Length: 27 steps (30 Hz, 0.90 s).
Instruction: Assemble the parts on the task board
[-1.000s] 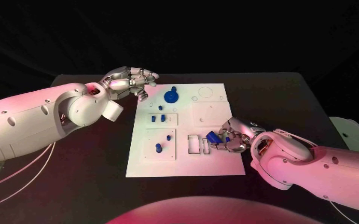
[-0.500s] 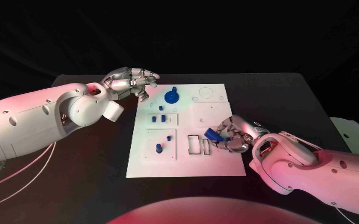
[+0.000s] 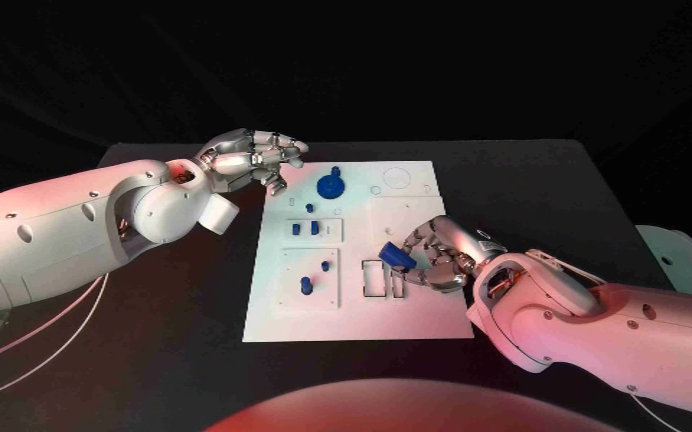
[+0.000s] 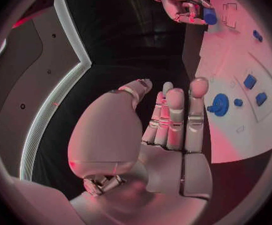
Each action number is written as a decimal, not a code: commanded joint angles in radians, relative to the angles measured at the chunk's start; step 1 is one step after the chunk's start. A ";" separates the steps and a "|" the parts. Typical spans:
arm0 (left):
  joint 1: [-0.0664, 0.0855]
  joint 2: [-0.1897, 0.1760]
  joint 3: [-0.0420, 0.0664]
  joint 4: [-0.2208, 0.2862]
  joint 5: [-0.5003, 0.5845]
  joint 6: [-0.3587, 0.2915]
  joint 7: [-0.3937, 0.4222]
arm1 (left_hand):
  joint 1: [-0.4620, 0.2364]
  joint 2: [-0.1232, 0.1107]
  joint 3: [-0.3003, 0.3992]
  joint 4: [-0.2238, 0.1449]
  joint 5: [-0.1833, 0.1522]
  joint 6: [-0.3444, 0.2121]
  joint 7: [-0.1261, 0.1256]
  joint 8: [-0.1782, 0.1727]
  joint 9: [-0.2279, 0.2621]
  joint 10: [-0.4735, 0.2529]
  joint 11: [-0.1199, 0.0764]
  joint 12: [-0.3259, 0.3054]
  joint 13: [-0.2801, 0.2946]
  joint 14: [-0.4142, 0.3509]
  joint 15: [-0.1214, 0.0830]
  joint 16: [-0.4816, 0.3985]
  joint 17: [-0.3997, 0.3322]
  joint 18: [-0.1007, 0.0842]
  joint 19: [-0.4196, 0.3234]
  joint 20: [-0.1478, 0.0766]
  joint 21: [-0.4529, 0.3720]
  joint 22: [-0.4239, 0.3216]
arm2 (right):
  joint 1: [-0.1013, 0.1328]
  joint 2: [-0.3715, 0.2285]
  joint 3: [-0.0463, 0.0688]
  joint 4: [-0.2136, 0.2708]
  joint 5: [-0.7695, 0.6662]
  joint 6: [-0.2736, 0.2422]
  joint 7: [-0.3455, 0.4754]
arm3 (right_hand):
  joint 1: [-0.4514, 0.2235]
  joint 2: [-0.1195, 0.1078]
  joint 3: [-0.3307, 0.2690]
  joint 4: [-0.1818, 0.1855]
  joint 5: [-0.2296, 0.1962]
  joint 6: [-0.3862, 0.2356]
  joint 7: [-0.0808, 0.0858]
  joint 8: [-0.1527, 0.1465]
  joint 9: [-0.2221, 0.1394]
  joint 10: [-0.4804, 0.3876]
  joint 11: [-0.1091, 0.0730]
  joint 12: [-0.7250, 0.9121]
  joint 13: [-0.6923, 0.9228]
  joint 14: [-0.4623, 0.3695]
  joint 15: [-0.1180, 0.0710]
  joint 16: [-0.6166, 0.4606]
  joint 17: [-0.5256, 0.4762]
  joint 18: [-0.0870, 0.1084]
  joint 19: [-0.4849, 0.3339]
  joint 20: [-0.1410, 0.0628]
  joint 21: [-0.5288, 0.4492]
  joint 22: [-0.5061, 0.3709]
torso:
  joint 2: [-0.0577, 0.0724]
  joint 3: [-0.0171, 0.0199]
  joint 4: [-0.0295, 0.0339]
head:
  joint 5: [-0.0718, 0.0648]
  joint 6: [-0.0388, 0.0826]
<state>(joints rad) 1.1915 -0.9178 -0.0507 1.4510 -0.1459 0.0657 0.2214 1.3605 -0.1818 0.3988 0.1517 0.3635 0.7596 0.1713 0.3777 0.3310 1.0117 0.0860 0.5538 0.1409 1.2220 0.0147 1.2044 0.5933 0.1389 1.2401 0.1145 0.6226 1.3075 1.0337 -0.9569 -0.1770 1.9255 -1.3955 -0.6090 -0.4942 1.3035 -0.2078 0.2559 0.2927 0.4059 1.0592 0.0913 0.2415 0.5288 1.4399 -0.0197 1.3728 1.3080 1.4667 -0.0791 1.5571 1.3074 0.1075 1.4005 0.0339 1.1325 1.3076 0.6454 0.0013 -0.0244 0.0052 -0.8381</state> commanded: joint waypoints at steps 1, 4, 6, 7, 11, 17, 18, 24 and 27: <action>0.000 0.003 0.001 0.001 -0.001 0.017 0.005 | -0.009 0.002 0.000 0.007 0.003 -0.006 -0.002 0.005 0.001 -0.005 0.004 -0.004 0.000 -0.002 0.002 0.005 0.000 0.016 0.004 0.005 -0.003 0.047 | -0.001 0.014 0.000 -0.001 0.027 0.066 -0.015 | -0.035 -0.010 0.009 -0.001 -0.009 0.046 -0.036 0.002 0.015 0.006 0.001 -0.003 0.042 0.096 0.000 0.005 0.225 -0.013 0.003 -0.004 0.003 0.004 | 0.000 -0.0003 0.0002 | 0.000 -0.002; 0.000 0.004 0.001 0.000 -0.001 0.017 0.004 | -0.009 0.002 0.000 0.007 0.003 -0.006 -0.002 0.005 0.001 -0.005 0.004 -0.004 0.000 -0.002 0.002 0.005 0.000 0.016 0.004 0.005 -0.003 0.047 | -0.001 0.025 0.000 -0.005 0.031 0.079 -0.021 | -0.052 -0.012 0.008 -0.001 -0.019 0.048 -0.036 0.000 0.014 0.007 0.001 -0.002 0.044 0.096 0.000 0.004 0.225 -0.013 0.003 -0.003 0.002 0.004 | -0.001 -0.0004 0.0006 | -0.003 -0.004; 0.000 0.005 0.001 0.000 -0.001 0.017 0.004 | -0.009 0.002 0.000 0.007 0.003 -0.006 -0.002 0.005 0.001 -0.005 0.004 -0.004 0.000 -0.002 0.002 0.005 0.000 0.016 0.004 0.005 -0.003 0.047 | -0.001 0.032 0.000 -0.010 0.032 0.089 -0.025 | -0.059 -0.012 0.008 -0.001 -0.022 0.049 -0.036 0.000 0.014 0.008 0.001 -0.002 0.044 0.096 0.000 0.004 0.224 -0.013 0.002 -0.003 0.000 0.003 | -0.001 -0.0004 -0.0006 | -0.002 -0.004; 0.000 0.006 0.001 0.000 -0.001 0.017 0.004 | -0.009 0.002 0.000 0.007 0.003 -0.006 -0.002 0.005 0.001 -0.005 0.004 -0.004 0.000 -0.002 0.002 0.005 0.000 0.016 0.004 0.005 -0.003 0.047 | -0.001 0.035 0.000 -0.012 0.032 0.094 -0.027 | -0.062 -0.011 0.008 0.000 -0.023 0.049 -0.036 -0.001 0.014 0.008 0.001 -0.001 0.045 0.096 0.000 0.005 0.225 -0.013 0.002 -0.003 -0.001 0.003 | -0.001 -0.0003 -0.0007 | -0.002 -0.004; 0.000 0.008 0.001 -0.001 -0.001 0.017 0.004 | -0.008 0.001 0.001 0.006 0.005 -0.008 -0.003 0.007 0.002 -0.005 0.004 -0.003 0.000 -0.002 0.001 0.005 0.000 0.016 0.004 0.006 -0.003 0.047 | -0.001 0.047 0.000 -0.020 0.034 0.111 -0.033 | -0.088 -0.010 0.003 0.000 -0.034 0.053 -0.036 -0.003 0.013 0.012 0.001 0.002 0.050 0.096 0.001 0.004 0.225 -0.013 0.002 -0.003 -0.002 0.004 | 0.000 0.0000 0.0016 | -0.003 -0.006; 0.000 0.008 0.001 -0.001 -0.001 0.018 0.003 | -0.008 0.001 0.001 0.006 0.005 -0.008 -0.003 0.007 0.002 -0.005 0.004 -0.003 0.000 -0.002 0.001 0.005 0.000 0.016 0.004 0.006 -0.003 0.047 | -0.002 0.062 0.000 -0.034 0.031 0.133 -0.046 | -0.138 0.000 -0.013 0.001 -0.066 0.061 -0.037 -0.006 0.011 0.020 0.001 0.011 0.063 0.097 0.000 0.005 0.227 -0.013 0.004 -0.002 -0.001 0.006 | 0.000 0.0002 0.0006 | -0.004 -0.006; 0.000 0.008 0.001 -0.001 -0.001 0.018 0.003 | -0.008 0.001 0.001 0.006 0.005 -0.008 -0.003 0.007 0.002 -0.005 0.004 -0.003 0.000 -0.002 0.001 0.005 0.000 0.016 0.004 0.006 -0.003 0.047 | -0.002 0.064 0.000 -0.037 0.028 0.136 -0.049 | -0.145 0.002 -0.016 0.001 -0.068 0.062 -0.037 -0.007 0.010 0.020 0.001 0.010 0.063 0.097 0.000 0.005 0.226 -0.013 0.004 -0.002 -0.002 0.007 | 0.000 0.0001 0.0007 | -0.004 -0.006; 0.000 0.007 0.001 -0.001 -0.001 0.018 0.001 | -0.008 0.001 0.001 0.006 0.005 -0.008 -0.003 0.007 0.002 -0.005 0.004 -0.003 0.000 -0.002 0.001 0.005 0.000 0.016 0.004 0.006 -0.003 0.047 | -0.002 0.074 0.000 -0.047 0.021 0.146 -0.056 | -0.167 0.009 -0.026 0.001 -0.074 0.064 -0.037 -0.009 0.009 0.023 0.001 0.014 0.068 0.097 0.000 0.005 0.226 -0.013 0.004 -0.002 -0.004 0.007 | 0.000 0.0005 0.0002 | -0.001 -0.008; 0.000 0.008 0.001 -0.001 -0.001 0.019 0.001 | -0.008 0.001 0.001 0.006 0.005 -0.008 -0.003 0.007 0.002 -0.005 0.004 -0.003 0.000 -0.002 0.001 0.005 0.000 0.016 0.004 0.006 -0.003 0.047 | -0.003 0.080 0.000 -0.049 0.019 0.152 -0.058 | -0.168 0.010 -0.027 0.001 -0.074 0.065 -0.038 -0.009 0.009 0.024 0.001 0.015 0.070 0.097 0.000 0.005 0.226 -0.012 0.003 -0.003 -0.004 0.006 | 0.000 0.0007 0.0003 | -0.001 -0.009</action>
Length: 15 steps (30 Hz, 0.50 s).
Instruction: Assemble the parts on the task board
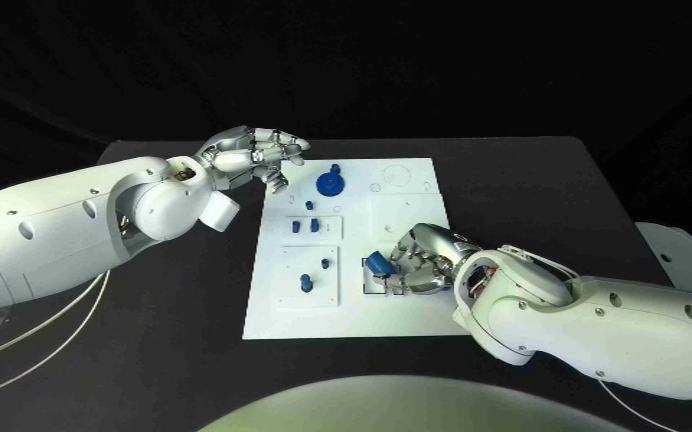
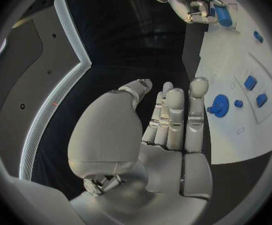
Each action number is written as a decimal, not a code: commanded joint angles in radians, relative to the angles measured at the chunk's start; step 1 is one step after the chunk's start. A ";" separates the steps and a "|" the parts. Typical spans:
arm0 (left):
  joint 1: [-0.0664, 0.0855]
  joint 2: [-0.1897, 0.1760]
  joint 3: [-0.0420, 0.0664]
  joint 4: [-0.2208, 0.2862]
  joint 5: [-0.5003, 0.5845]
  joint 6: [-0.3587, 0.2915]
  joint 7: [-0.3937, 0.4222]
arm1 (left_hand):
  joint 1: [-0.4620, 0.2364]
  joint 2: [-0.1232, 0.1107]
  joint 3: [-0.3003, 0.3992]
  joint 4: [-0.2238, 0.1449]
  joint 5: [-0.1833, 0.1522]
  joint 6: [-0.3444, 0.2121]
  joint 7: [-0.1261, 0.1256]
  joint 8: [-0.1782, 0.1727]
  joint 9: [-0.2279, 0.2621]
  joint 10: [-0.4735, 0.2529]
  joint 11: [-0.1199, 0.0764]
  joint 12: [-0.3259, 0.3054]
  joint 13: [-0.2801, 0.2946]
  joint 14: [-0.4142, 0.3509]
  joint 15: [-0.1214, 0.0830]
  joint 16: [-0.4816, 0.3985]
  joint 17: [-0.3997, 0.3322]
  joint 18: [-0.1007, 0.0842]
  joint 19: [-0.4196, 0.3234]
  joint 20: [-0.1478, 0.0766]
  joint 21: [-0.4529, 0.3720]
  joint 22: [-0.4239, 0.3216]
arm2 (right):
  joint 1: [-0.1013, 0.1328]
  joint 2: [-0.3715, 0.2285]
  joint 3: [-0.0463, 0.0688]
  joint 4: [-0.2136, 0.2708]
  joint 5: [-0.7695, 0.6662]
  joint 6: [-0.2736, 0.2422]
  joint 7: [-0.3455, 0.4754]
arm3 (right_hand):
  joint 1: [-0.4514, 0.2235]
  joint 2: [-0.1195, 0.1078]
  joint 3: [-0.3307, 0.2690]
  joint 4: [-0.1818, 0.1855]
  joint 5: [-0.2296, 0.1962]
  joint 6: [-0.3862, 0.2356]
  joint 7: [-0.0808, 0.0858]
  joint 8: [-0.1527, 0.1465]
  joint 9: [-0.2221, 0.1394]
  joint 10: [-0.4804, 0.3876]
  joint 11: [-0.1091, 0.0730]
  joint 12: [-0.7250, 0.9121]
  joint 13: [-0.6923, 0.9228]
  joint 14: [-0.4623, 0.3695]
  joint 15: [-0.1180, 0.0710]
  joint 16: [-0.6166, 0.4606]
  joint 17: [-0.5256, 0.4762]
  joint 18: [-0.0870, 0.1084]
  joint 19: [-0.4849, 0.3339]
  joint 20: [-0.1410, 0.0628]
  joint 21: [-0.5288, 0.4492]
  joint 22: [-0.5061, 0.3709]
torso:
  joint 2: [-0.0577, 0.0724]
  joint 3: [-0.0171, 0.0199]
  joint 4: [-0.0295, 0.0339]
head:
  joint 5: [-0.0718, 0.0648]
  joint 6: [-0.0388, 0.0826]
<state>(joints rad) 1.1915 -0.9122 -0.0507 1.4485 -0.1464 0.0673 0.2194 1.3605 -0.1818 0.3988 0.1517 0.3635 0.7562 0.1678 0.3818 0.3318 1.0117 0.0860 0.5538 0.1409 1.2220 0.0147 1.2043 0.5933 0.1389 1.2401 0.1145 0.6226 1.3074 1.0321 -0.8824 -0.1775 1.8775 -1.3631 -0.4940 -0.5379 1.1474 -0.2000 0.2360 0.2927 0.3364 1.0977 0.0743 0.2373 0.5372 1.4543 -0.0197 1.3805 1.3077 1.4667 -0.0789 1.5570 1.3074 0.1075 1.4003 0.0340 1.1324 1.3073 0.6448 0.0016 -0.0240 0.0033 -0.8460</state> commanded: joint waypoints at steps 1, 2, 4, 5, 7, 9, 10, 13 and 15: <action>0.000 0.002 0.001 0.001 -0.001 0.018 0.003 | -0.008 0.001 0.001 0.006 0.005 -0.004 0.001 0.003 0.001 -0.005 0.004 -0.003 0.000 -0.002 0.001 0.005 0.000 0.016 0.004 0.006 -0.003 0.047 | -0.001 0.007 0.000 -0.002 -0.013 0.039 -0.015 | -0.014 0.002 -0.008 0.001 -0.006 0.028 -0.021 -0.004 0.001 0.010 0.001 0.009 0.072 0.096 0.000 0.005 0.226 -0.013 0.004 -0.003 -0.004 0.007 | 0.000 0.0002 0.0001 | 0.001 -0.001; 0.000 0.002 0.001 0.001 -0.001 0.018 0.003 | -0.008 0.001 0.001 0.006 0.005 -0.004 0.001 0.003 0.001 -0.005 0.004 -0.003 0.000 -0.002 0.001 0.005 0.000 0.016 0.004 0.006 -0.003 0.047 | -0.001 0.008 0.000 -0.003 -0.013 0.040 -0.016 | -0.014 0.002 -0.008 0.001 -0.006 0.028 -0.021 -0.004 0.001 0.010 0.001 0.009 0.072 0.096 0.000 0.005 0.226 -0.013 0.004 -0.003 -0.004 0.007 | 0.000 0.0003 0.0001 | 0.001 -0.001; 0.000 0.002 0.001 0.001 -0.001 0.018 0.002 | -0.007 0.001 0.001 0.005 0.006 -0.005 0.000 0.005 0.002 -0.005 0.003 -0.003 0.000 -0.002 0.001 0.005 -0.001 0.016 0.004 0.005 -0.004 0.047 | -0.001 0.011 0.000 -0.006 -0.014 0.043 -0.018 | -0.018 0.003 -0.011 0.001 -0.007 0.028 -0.021 -0.004 0.000 0.010 0.001 0.008 0.071 0.096 0.000 0.005 0.226 -0.012 0.004 -0.003 -0.004 0.007 | 0.000 0.0003 0.0000 | 0.000 -0.002; 0.000 0.002 0.001 0.002 -0.001 0.018 0.002 | -0.007 0.001 0.001 0.005 0.006 -0.005 0.000 0.005 0.002 -0.005 0.003 -0.003 0.000 -0.002 0.001 0.005 -0.001 0.016 0.004 0.005 -0.004 0.047 | -0.001 0.011 0.000 -0.007 -0.014 0.044 -0.018 | -0.022 0.004 -0.013 0.001 -0.008 0.029 -0.021 -0.005 0.000 0.010 0.000 0.009 0.072 0.096 0.000 0.004 0.225 -0.012 0.003 -0.003 -0.006 0.006 | 0.000 0.0002 -0.0001 | 0.001 -0.002; 0.000 0.002 0.001 0.001 -0.001 0.019 0.002 | -0.007 0.001 0.001 0.005 0.006 -0.005 0.000 0.005 0.002 -0.005 0.003 -0.003 0.000 -0.002 0.001 0.005 -0.001 0.016 0.004 0.005 -0.004 0.047 | -0.001 0.013 0.000 -0.009 -0.014 0.046 -0.019 | -0.029 0.006 -0.017 0.002 -0.009 0.030 -0.021 -0.005 0.000 0.010 0.000 0.008 0.072 0.096 0.000 0.004 0.226 -0.012 0.003 -0.003 -0.007 0.006 | 0.000 0.0001 -0.0003 | 0.001 -0.002; 0.000 0.002 0.001 0.001 -0.001 0.019 0.002 | -0.007 0.001 0.001 0.005 0.006 -0.005 0.000 0.005 0.002 -0.005 0.003 -0.003 0.000 -0.002 0.001 0.005 -0.001 0.016 0.004 0.005 -0.004 0.047 | -0.001 0.015 0.000 -0.011 -0.014 0.047 -0.020 | -0.034 0.007 -0.020 0.002 -0.010 0.030 -0.022 -0.006 0.000 0.010 0.000 0.008 0.072 0.096 -0.001 0.004 0.224 -0.012 0.003 -0.003 -0.008 0.006 | 0.000 0.0000 -0.0006 | 0.001 -0.003; 0.000 0.002 0.001 0.001 -0.001 0.019 0.001 | -0.007 0.001 0.001 0.005 0.006 -0.005 0.000 0.005 0.002 -0.005 0.003 -0.003 0.000 -0.002 0.001 0.005 -0.001 0.016 0.004 0.005 -0.004 0.047 | -0.001 0.016 0.000 -0.012 -0.014 0.047 -0.020 | -0.039 0.008 -0.023 0.002 -0.011 0.030 -0.022 -0.006 -0.001 0.009 0.000 0.005 0.070 0.096 -0.001 0.004 0.225 -0.011 0.002 -0.003 -0.010 0.005 | 0.000 0.0002 -0.0006 | 0.002 -0.004; 0.000 0.002 0.001 0.001 -0.001 0.020 0.000 | -0.007 0.001 0.001 0.005 0.006 -0.005 0.000 0.005 0.002 -0.005 0.003 -0.003 0.000 -0.002 0.001 0.005 -0.001 0.016 0.004 0.005 -0.004 0.047 | -0.002 0.020 0.000 -0.015 -0.013 0.048 -0.021 | -0.053 0.011 -0.033 0.002 -0.013 0.030 -0.021 -0.008 -0.001 0.008 0.000 0.003 0.068 0.096 0.000 0.004 0.222 -0.011 0.001 -0.003 -0.013 0.004 | 0.000 0.0002 -0.0003 | 0.003 -0.004; 0.000 0.002 0.001 0.001 -0.001 0.020 0.000 | -0.007 0.001 0.001 0.005 0.006 -0.005 0.000 0.005 0.002 -0.005 0.003 -0.003 0.000 -0.002 0.001 0.005 -0.001 0.016 0.004 0.005 -0.004 0.047 | -0.002 0.021 0.000 -0.016 -0.013 0.047 -0.021 | -0.075 0.014 -0.053 0.002 -0.036 0.031 -0.022 -0.008 -0.001 0.006 0.000 -0.001 0.066 0.095 0.000 0.003 0.221 -0.010 0.000 -0.003 -0.017 0.003 | 0.000 0.0000 -0.0004 | 0.003 -0.005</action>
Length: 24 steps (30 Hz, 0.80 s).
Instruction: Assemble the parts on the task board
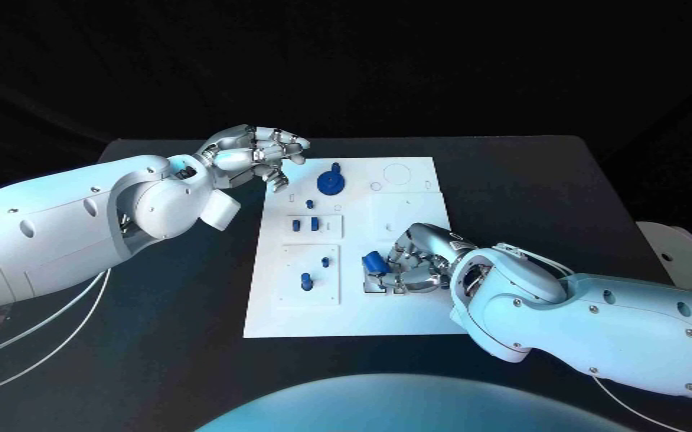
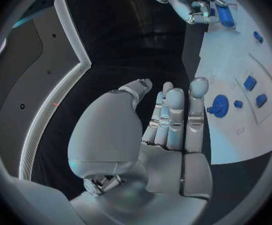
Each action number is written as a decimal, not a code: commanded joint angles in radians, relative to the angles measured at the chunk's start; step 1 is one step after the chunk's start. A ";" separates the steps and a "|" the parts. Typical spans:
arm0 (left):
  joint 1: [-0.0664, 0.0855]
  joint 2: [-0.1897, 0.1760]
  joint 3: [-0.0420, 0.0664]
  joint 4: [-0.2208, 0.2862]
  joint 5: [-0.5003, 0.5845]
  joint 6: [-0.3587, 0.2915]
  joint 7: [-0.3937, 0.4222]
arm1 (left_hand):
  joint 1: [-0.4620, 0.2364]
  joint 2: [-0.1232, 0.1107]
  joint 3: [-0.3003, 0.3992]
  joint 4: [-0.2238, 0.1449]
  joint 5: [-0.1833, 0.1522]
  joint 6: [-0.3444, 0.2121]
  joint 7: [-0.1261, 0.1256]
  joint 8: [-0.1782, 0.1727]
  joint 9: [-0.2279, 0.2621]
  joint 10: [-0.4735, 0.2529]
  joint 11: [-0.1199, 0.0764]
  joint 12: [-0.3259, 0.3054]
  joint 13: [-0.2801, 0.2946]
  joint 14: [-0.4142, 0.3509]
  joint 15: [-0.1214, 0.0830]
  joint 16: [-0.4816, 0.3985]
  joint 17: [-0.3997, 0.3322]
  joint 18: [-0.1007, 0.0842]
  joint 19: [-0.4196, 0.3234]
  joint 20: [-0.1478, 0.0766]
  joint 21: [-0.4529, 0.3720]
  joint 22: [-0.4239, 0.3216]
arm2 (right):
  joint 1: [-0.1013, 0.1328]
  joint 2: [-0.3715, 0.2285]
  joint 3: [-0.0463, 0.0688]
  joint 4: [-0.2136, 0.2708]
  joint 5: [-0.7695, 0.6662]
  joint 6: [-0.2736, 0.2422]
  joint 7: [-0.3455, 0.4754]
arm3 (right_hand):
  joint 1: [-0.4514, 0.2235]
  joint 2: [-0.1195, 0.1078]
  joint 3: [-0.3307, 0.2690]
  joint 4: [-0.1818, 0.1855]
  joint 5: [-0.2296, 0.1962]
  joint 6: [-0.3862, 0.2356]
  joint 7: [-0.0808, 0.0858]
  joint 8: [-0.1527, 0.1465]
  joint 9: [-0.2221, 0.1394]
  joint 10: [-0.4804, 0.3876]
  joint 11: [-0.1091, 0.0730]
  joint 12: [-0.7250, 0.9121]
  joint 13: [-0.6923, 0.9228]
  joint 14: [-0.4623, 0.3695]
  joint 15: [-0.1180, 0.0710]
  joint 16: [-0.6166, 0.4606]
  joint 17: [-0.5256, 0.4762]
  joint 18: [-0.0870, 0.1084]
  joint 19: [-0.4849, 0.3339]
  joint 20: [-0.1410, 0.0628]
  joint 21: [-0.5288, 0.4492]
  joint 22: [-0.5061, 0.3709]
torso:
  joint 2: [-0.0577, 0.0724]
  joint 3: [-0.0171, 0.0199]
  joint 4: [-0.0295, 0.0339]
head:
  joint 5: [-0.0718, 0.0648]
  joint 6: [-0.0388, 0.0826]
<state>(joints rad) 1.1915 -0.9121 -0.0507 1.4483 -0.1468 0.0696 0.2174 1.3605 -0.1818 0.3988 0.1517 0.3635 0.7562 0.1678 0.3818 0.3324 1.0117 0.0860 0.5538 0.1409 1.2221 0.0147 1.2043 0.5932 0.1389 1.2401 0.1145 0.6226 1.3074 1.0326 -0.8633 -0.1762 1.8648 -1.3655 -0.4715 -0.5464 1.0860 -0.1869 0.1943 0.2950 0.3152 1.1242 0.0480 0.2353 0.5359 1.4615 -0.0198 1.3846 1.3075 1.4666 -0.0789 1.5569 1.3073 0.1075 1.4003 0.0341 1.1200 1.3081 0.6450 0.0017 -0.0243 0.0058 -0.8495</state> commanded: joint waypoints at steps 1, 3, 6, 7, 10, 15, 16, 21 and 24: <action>0.000 0.002 0.001 0.001 0.000 0.018 0.002 | -0.007 0.002 0.002 0.005 0.007 -0.006 0.001 0.006 0.001 -0.005 0.003 -0.003 0.000 -0.003 0.001 0.005 -0.003 0.016 0.004 0.005 -0.006 0.047 | -0.002 0.003 -0.001 -0.004 -0.011 0.024 -0.013 | -0.026 0.005 -0.028 0.001 -0.042 0.005 0.004 -0.006 0.001 -0.002 0.001 -0.007 0.066 0.095 -0.001 0.003 0.221 -0.010 0.000 -0.003 -0.006 0.002 | 0.000 -0.0001 -0.0001 | 0.001 -0.001; 0.000 0.002 0.001 0.002 -0.001 0.019 0.002 | -0.007 0.002 0.002 0.005 0.007 -0.006 0.001 0.006 0.001 -0.005 0.003 -0.003 0.000 -0.003 0.001 0.005 -0.003 0.016 0.004 0.005 -0.006 0.047 | -0.002 0.004 -0.001 -0.007 -0.010 0.021 -0.015 | -0.067 0.018 -0.106 0.003 -0.154 0.004 0.005 -0.006 0.005 -0.007 0.002 -0.018 0.058 0.095 0.000 0.002 0.219 -0.009 -0.002 -0.002 -0.014 0.001 | 0.000 -0.0003 0.0002 | 0.001 -0.001; 0.000 0.001 0.001 0.002 -0.001 0.019 0.002 | -0.007 0.002 0.002 0.005 0.007 -0.006 0.001 0.006 0.001 -0.005 0.003 -0.003 0.000 -0.003 0.001 0.005 -0.003 0.016 0.004 0.005 -0.006 0.047 | -0.002 0.006 -0.001 -0.009 -0.010 0.019 -0.016 | -0.083 0.031 -0.227 0.003 -0.234 -0.003 0.008 -0.007 0.010 -0.015 0.004 -0.035 0.046 0.094 0.002 0.001 0.215 -0.008 -0.003 -0.001 -0.023 -0.001 | 0.000 -0.0004 0.0000 | 0.000 -0.001; 0.000 0.001 0.001 0.002 -0.001 0.019 0.002 | -0.007 0.002 0.002 0.005 0.007 -0.006 0.001 0.006 0.001 -0.005 0.003 -0.003 0.000 -0.003 0.001 0.005 -0.003 0.016 0.004 0.005 -0.006 0.047 | -0.002 0.007 -0.001 -0.009 -0.010 0.019 -0.016 | -0.087 0.032 -0.253 0.004 -0.238 -0.004 0.009 -0.007 0.011 -0.015 0.004 -0.037 0.045 0.094 0.003 0.001 0.214 -0.008 -0.004 0.000 -0.025 -0.002 | 0.000 -0.0003 -0.0004 | 0.001 -0.002; 0.000 0.000 0.001 0.002 -0.001 0.019 0.002 | -0.007 0.002 0.002 0.005 0.007 -0.006 0.001 0.006 0.001 -0.005 0.003 -0.003 0.000 -0.003 0.001 0.005 -0.003 0.016 0.004 0.005 -0.006 0.047 | -0.002 0.008 -0.001 -0.010 -0.010 0.018 -0.016 | -0.091 0.033 -0.297 0.004 -0.234 -0.008 0.010 -0.008 0.013 -0.021 0.005 -0.047 0.037 0.094 0.004 0.000 0.213 -0.007 -0.005 0.001 -0.031 -0.003 | 0.000 -0.0004 -0.0003 | 0.000 -0.002; 0.000 0.000 0.001 0.003 -0.001 0.020 0.001 | -0.007 0.002 0.002 0.005 0.007 -0.006 0.001 0.006 0.001 -0.005 0.003 -0.003 0.000 -0.003 0.001 0.005 -0.003 0.016 0.004 0.005 -0.006 0.047 | -0.002 0.006 -0.001 -0.008 -0.010 0.016 -0.015 | -0.092 0.032 -0.309 0.004 -0.232 -0.009 0.010 -0.008 0.014 -0.022 0.006 -0.050 0.034 0.093 0.004 0.000 0.211 -0.006 -0.006 0.001 -0.033 -0.004 | 0.000 -0.0006 -0.0003 | 0.001 -0.003; 0.000 -0.001 0.001 0.003 -0.001 0.020 0.001 | -0.009 0.001 0.002 0.006 0.007 -0.007 0.001 0.007 0.002 -0.005 0.004 -0.003 0.000 -0.003 0.002 0.005 -0.003 0.016 0.003 0.006 -0.007 0.047 | -0.002 0.005 -0.001 -0.007 -0.011 0.015 -0.015 | -0.091 0.032 -0.312 0.004 -0.230 -0.010 0.011 -0.008 0.014 -0.023 0.006 -0.051 0.033 0.093 0.004 -0.001 0.210 -0.006 -0.006 0.001 -0.035 -0.004 | -0.001 -0.0005 -0.0002 | 0.001 -0.003; 0.000 -0.002 0.001 0.003 -0.002 0.019 0.001 | -0.009 0.001 0.002 0.006 0.007 -0.007 0.001 0.007 0.002 -0.005 0.004 -0.003 0.000 -0.003 0.002 0.005 -0.003 0.016 0.003 0.006 -0.007 0.047 | -0.002 -0.005 -0.001 0.002 -0.015 0.010 -0.010 | -0.069 0.055 -0.310 0.003 -0.195 -0.010 0.011 -0.007 0.017 -0.021 0.006 -0.050 0.036 0.093 0.004 -0.001 0.209 -0.006 -0.005 0.002 -0.036 -0.003 | 0.000 -0.0001 -0.0002 | 0.001 -0.002; 0.000 -0.003 0.001 0.004 -0.002 0.020 0.001 | -0.009 0.001 0.002 0.006 0.007 -0.007 0.001 0.007 0.002 -0.005 0.004 -0.003 0.000 -0.003 0.002 0.005 -0.003 0.016 0.003 0.006 -0.007 0.047 | -0.002 -0.016 -0.001 0.014 -0.022 0.001 -0.005 | -0.043 0.077 -0.299 0.002 -0.172 -0.009 0.010 -0.006 0.019 -0.018 0.005 -0.046 0.040 0.093 0.004 -0.001 0.210 -0.007 -0.003 0.001 -0.034 -0.001 | 0.000 0.0003 -0.0003 | 0.002 -0.003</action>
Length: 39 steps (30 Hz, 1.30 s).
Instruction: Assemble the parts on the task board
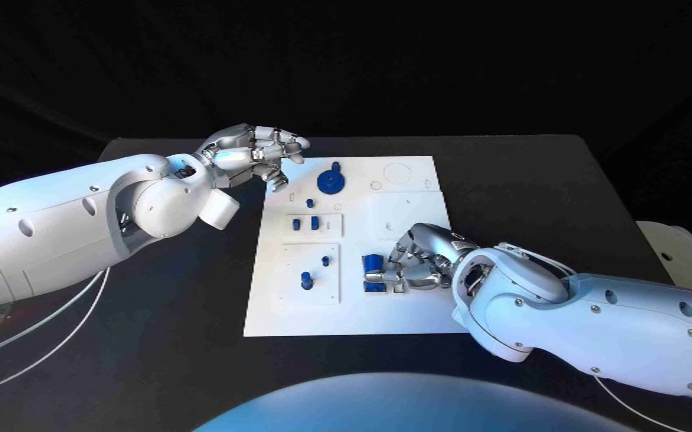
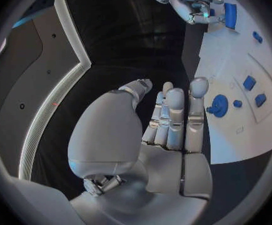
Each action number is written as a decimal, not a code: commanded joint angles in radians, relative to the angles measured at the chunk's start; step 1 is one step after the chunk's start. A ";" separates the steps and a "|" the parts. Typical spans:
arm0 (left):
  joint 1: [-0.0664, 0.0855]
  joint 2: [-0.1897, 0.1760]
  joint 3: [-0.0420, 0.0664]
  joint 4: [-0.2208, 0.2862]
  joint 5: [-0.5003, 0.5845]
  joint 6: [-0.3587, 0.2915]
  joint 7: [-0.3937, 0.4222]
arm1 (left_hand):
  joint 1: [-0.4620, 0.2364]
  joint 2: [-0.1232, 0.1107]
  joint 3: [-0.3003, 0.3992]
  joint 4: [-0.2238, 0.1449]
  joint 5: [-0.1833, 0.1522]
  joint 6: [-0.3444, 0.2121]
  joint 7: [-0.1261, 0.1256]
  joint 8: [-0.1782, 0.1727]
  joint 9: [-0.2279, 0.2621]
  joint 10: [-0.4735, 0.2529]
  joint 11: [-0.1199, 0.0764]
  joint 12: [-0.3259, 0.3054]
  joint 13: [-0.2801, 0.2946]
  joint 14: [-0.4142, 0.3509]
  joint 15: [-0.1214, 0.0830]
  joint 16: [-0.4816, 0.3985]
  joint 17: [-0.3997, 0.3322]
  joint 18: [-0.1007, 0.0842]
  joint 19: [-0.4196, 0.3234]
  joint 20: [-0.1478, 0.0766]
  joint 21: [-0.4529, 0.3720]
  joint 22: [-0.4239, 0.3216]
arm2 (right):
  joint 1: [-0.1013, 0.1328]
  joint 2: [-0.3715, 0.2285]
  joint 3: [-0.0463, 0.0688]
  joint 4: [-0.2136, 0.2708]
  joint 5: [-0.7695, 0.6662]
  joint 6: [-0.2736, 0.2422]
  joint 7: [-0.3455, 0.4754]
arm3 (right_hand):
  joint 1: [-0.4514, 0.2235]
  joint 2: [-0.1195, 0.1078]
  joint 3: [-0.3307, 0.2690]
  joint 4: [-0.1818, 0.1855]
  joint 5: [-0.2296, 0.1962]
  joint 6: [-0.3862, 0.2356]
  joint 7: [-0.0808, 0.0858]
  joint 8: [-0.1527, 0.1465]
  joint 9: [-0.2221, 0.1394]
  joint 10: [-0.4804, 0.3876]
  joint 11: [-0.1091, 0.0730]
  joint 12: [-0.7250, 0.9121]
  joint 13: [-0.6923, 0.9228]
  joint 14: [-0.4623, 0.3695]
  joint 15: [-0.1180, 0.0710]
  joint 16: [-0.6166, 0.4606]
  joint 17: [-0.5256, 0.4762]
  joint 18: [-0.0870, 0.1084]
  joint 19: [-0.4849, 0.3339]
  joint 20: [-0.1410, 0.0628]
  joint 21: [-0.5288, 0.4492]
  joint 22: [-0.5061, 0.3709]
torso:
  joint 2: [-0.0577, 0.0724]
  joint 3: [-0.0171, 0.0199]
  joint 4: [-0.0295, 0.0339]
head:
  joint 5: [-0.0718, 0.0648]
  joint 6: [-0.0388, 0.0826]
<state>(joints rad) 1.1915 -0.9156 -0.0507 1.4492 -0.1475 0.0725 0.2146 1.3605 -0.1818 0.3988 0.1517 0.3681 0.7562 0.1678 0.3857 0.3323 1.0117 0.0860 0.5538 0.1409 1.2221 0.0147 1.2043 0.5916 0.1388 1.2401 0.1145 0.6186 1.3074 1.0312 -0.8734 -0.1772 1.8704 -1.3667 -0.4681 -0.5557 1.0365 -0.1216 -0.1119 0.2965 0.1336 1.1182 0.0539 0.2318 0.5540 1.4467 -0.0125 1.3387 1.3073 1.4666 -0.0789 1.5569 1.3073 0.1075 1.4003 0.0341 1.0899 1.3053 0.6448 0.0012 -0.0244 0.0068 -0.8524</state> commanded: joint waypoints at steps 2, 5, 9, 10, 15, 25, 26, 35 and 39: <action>0.000 0.000 0.001 0.003 -0.002 0.016 0.004 | -0.009 0.001 0.002 0.006 0.003 -0.007 0.001 0.004 0.002 -0.005 0.004 -0.003 0.000 -0.003 0.001 0.005 -0.001 0.016 0.003 0.006 -0.003 0.047 | -0.001 -0.021 0.000 0.020 -0.029 -0.016 0.012 | 0.037 0.021 0.015 -0.001 0.039 -0.003 0.003 -0.002 0.003 -0.001 -0.003 0.003 0.044 0.094 0.003 -0.001 0.211 -0.007 -0.002 0.001 -0.003 0.004 | 0.000 0.0011 -0.0012 | 0.000 0.000; 0.000 -0.001 0.001 0.003 -0.002 0.015 0.004 | -0.009 0.001 0.002 0.006 0.003 -0.007 0.001 0.004 0.002 -0.005 0.004 -0.003 0.000 -0.003 0.001 0.005 -0.001 0.016 0.003 0.006 -0.003 0.047 | 0.001 -0.044 0.000 0.036 -0.034 -0.039 0.026 | 0.075 0.027 0.021 -0.002 0.067 -0.002 0.002 -0.002 0.005 0.003 -0.004 0.008 0.050 0.094 0.002 0.000 0.213 -0.008 0.000 0.000 -0.002 0.007 | -0.001 0.0009 -0.0012 | 0.001 0.000; 0.000 -0.002 0.001 0.002 -0.002 0.014 0.004 | -0.009 0.001 0.002 0.006 0.004 -0.008 0.001 0.005 0.002 -0.006 0.004 -0.003 0.000 -0.003 0.002 0.005 -0.001 0.016 0.004 0.006 -0.002 0.047 | 0.012 -0.079 0.000 0.057 -0.038 -0.050 0.047 | 0.172 0.017 0.028 -0.006 0.125 0.009 -0.004 0.008 0.018 0.018 -0.009 0.035 0.077 0.094 -0.001 0.000 0.215 -0.008 0.000 -0.002 -0.003 0.009 | 0.000 0.0009 -0.0013 | 0.000 0.000; 0.000 -0.001 0.001 0.001 -0.003 0.014 0.004 | -0.009 0.001 0.002 0.006 0.004 -0.008 0.001 0.005 0.002 -0.006 0.004 -0.003 0.000 -0.003 0.002 0.005 -0.001 0.016 0.004 0.006 -0.002 0.047 | 0.014 -0.083 0.000 0.059 -0.037 -0.047 0.050 | 0.186 0.013 0.026 -0.006 0.126 0.016 -0.007 0.014 0.024 0.021 -0.011 0.040 0.082 0.094 -0.003 0.000 0.216 -0.007 0.000 -0.004 -0.003 0.010 | -0.001 0.0007 -0.0017 | 0.000 0.002; 0.000 0.001 0.001 0.000 -0.003 0.015 0.005 | -0.009 0.001 0.002 0.006 0.004 -0.008 0.001 0.005 0.002 -0.006 0.004 -0.003 0.000 -0.003 0.002 0.005 -0.001 0.016 0.004 0.006 -0.002 0.047 | 0.018 -0.078 0.000 0.054 -0.025 -0.018 0.064 | 0.237 0.012 0.024 -0.006 0.129 0.034 -0.018 0.033 0.053 0.028 -0.020 0.054 0.095 0.095 -0.010 0.001 0.218 -0.008 0.002 -0.010 -0.002 0.013 | 0.000 0.0013 0.0009 | 0.000 0.002; 0.000 0.001 0.001 0.001 -0.004 0.014 0.005 | -0.009 0.001 0.002 0.006 0.004 -0.008 0.001 0.005 0.002 -0.006 0.004 -0.003 0.000 -0.003 0.002 0.005 -0.001 0.016 0.004 0.006 -0.002 0.047 | 0.003 -0.052 -0.001 0.043 -0.019 0.017 0.066 | 0.273 0.016 0.012 -0.006 0.129 0.046 -0.033 0.070 0.116 0.041 -0.033 0.077 0.119 0.096 -0.021 0.002 0.222 -0.009 0.005 -0.020 0.001 0.019 | 0.000 -0.0010 0.0004 | 0.000 0.000; 0.000 0.001 0.001 0.001 -0.004 0.014 0.005 | -0.009 0.001 0.002 0.006 0.004 -0.008 0.001 0.005 0.002 -0.006 0.004 -0.003 0.000 -0.003 0.002 0.005 -0.001 0.016 0.004 0.006 -0.002 0.047 | 0.002 -0.050 -0.001 0.041 -0.020 0.018 0.065 | 0.274 0.016 0.012 -0.006 0.129 0.046 -0.034 0.072 0.120 0.042 -0.034 0.078 0.120 0.096 -0.022 0.002 0.223 -0.010 0.006 -0.021 0.002 0.019 | 0.000 -0.0008 0.0002 | 0.000 -0.001; 0.000 0.002 0.001 0.001 -0.004 0.015 0.004 | -0.008 0.001 0.003 0.005 0.005 -0.009 0.001 0.007 0.003 -0.006 0.004 -0.003 0.000 -0.004 0.002 0.006 -0.002 0.016 0.004 0.006 -0.003 0.047 | -0.001 -0.032 -0.001 0.030 -0.025 0.023 0.059 | 0.291 0.022 0.008 -0.006 0.137 0.047 -0.040 0.087 0.154 0.053 -0.039 0.099 0.141 0.097 -0.027 0.003 0.226 -0.010 0.007 -0.025 0.003 0.022 | 0.000 0.0004 0.0006 | 0.003 -0.004; 0.000 0.002 0.001 0.001 -0.004 0.015 0.004 | -0.008 0.001 0.003 0.005 0.005 -0.009 0.001 0.007 0.003 -0.006 0.004 -0.003 0.000 -0.004 0.002 0.006 -0.002 0.016 0.004 0.006 -0.003 0.047 | -0.001 -0.027 -0.001 0.029 -0.026 0.026 0.059 | 0.294 0.022 0.007 -0.006 0.138 0.047 -0.041 0.089 0.159 0.055 -0.040 0.103 0.145 0.097 -0.027 0.003 0.226 -0.010 0.008 -0.026 0.004 0.022 | 0.000 0.0001 -0.0005 | 0.004 -0.005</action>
<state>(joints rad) 1.1915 -0.9156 -0.0508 1.4486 -0.1502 0.0728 0.2139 1.3605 -0.1818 0.3988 0.1517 0.3681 0.7562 0.1678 0.3854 0.3340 1.0117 0.0859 0.5538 0.1409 1.2221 0.0147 1.2043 0.5908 0.1389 1.2401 0.1145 0.6186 1.3074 1.0313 -0.9017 -0.1778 1.8997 -1.3817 -0.4640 -0.5027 1.3189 -0.0975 -0.0991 0.2912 0.2654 1.1672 0.0191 0.3172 0.7123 1.4649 -0.0449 1.4386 1.3086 1.4666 -0.1005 1.5568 1.3078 0.1075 1.4092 0.0176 1.0899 1.3077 0.6450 0.0011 -0.0239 0.0096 -0.8562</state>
